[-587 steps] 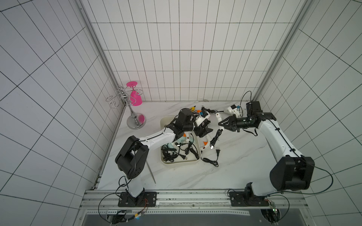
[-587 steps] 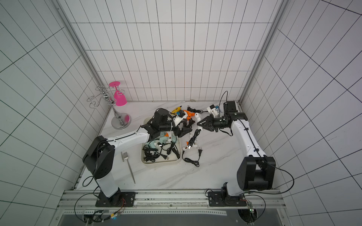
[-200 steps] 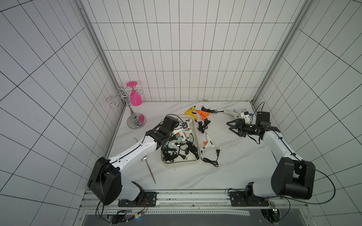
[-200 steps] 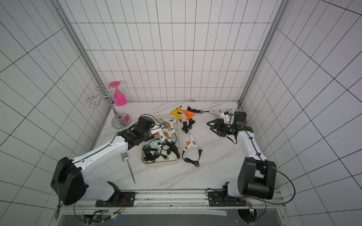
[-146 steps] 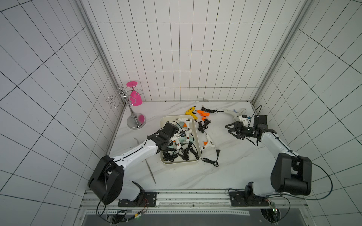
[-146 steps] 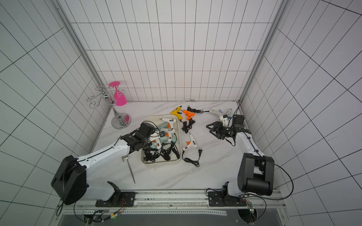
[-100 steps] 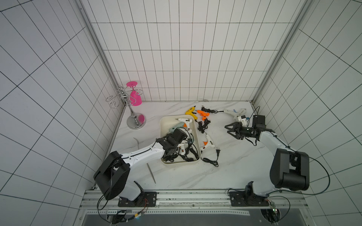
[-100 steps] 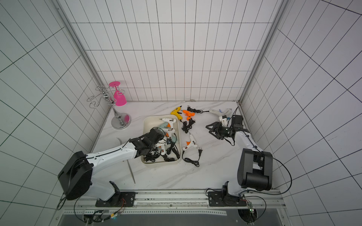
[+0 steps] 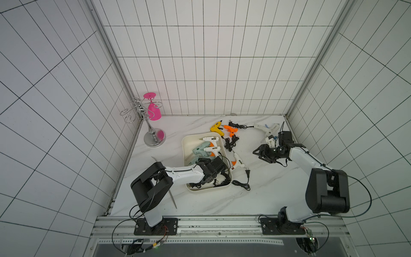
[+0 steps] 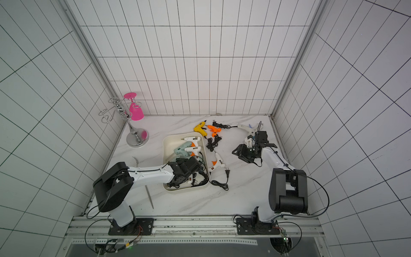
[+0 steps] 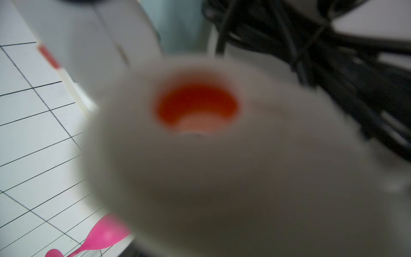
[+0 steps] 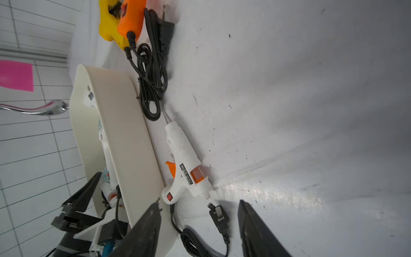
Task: Put the hot melt glue gun into the storage box
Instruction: Place the hot melt adhesive gun in the storage box, then pick up the hot melt adhesive gun from the center of the board.
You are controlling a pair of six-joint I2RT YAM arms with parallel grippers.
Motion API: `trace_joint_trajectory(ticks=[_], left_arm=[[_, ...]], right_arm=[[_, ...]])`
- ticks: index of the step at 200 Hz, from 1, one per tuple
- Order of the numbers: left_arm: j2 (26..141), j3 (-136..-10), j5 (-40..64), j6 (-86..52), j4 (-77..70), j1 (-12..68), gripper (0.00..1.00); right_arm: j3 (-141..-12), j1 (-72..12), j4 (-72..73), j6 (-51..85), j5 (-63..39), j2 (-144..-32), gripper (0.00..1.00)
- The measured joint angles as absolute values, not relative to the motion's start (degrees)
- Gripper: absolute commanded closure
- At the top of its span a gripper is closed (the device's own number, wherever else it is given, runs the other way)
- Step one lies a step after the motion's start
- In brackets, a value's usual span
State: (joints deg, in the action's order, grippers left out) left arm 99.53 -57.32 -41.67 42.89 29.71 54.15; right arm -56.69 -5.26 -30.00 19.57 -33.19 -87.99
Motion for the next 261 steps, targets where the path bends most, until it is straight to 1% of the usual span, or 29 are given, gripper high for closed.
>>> trace_joint_trajectory(ticks=[14, 15, 17, 18, 22, 40, 69, 70, 72, 73, 76, 106, 137, 189, 208, 227, 261], left_arm=[[100.6, -60.1, -43.5, 39.3, 31.7, 54.6, 0.30], [100.6, -60.2, -43.6, 39.2, 31.7, 54.6, 0.28], [100.8, -60.7, -43.9, 38.6, 32.1, 54.6, 0.20], [100.8, -60.9, -44.0, 38.3, 32.2, 54.7, 0.18], [101.1, -61.8, -44.5, 37.2, 32.8, 54.7, 0.16], [101.3, -64.2, -47.9, 31.6, 34.0, 55.3, 0.15], [99.5, -63.5, -51.2, 23.6, 34.1, 56.7, 0.14], [99.4, -63.4, -51.2, 23.4, 34.2, 56.8, 0.13], [99.1, -63.1, -51.2, 22.9, 34.2, 56.9, 0.06], [99.0, -63.0, -51.2, 22.7, 34.2, 57.0, 0.04], [98.4, -62.5, -51.2, 21.9, 34.2, 57.2, 0.02], [91.6, -59.8, -48.7, 14.8, 35.6, 58.3, 0.02], [84.7, -57.9, -44.8, 9.1, 36.2, 58.3, 0.02], [72.7, -56.2, -36.9, 6.4, 33.8, 57.6, 0.02], [69.2, -56.2, -33.4, 6.8, 30.9, 55.2, 0.02], [67.1, -56.1, -29.6, 7.5, 27.3, 51.0, 0.02], [66.5, -56.1, -23.2, 8.9, 21.0, 45.5, 0.02]], right_arm=[[-58.1, -9.2, -31.5, 18.2, -27.7, -88.3, 0.41], [-58.2, -9.4, -31.6, 18.1, -27.4, -88.3, 0.41], [-58.4, -10.0, -31.7, 17.9, -26.6, -88.3, 0.41], [-58.5, -10.2, -31.7, 17.8, -26.3, -88.4, 0.41], [-58.8, -11.3, -31.9, 17.4, -25.0, -88.5, 0.41], [-60.5, -15.4, -32.3, 15.9, -20.3, -89.6, 0.41], [-63.6, -18.0, -32.0, 13.8, -17.9, -93.8, 0.41], [-63.9, -18.1, -32.0, 13.7, -17.7, -94.1, 0.41], [-64.1, -18.2, -32.0, 13.6, -17.6, -94.4, 0.41], [-64.4, -18.3, -32.0, 13.5, -17.5, -94.8, 0.41], [-65.0, -18.5, -32.0, 13.4, -17.3, -95.4, 0.41], [-71.2, -20.8, -32.2, 10.5, -14.3, -102.0, 0.42], [-75.2, -25.1, -32.9, 7.5, -11.8, -105.7, 0.43], [-79.0, -29.5, -36.4, 4.4, -6.9, -110.7, 0.47], [-79.2, -30.4, -37.6, 3.7, -4.6, -111.6, 0.51], [-79.6, -30.7, -38.7, 3.5, -2.7, -112.7, 0.55], [-82.0, -31.2, -40.8, 3.4, -0.2, -115.8, 0.57]])
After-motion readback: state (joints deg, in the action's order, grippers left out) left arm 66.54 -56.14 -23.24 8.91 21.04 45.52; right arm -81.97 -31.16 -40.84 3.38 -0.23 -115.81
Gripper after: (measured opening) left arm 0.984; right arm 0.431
